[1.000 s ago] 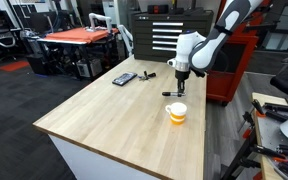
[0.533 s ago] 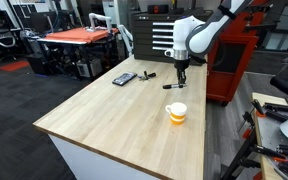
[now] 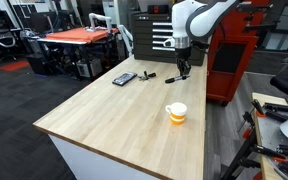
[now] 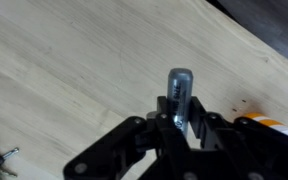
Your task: Put the marker in the mug
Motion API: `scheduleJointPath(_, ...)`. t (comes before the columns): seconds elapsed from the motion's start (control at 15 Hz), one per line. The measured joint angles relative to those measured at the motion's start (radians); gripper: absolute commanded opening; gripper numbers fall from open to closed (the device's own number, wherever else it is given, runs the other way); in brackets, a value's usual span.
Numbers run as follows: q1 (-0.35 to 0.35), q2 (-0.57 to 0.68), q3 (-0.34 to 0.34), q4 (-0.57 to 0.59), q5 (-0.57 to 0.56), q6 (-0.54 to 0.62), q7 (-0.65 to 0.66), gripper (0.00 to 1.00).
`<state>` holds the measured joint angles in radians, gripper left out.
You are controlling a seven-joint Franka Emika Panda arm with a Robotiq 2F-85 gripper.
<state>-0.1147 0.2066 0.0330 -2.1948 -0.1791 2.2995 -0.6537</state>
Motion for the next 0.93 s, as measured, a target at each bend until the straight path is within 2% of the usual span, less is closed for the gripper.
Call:
scheduleJointPath(0.27,0.045,-0.010,0.010,0.006,-0.018,-0.074,-0.051,0.06)
scheduleJointPath(0.93,0.144,-0.010,0.054,0.030,-0.125,-0.224,-0.078,0.06)
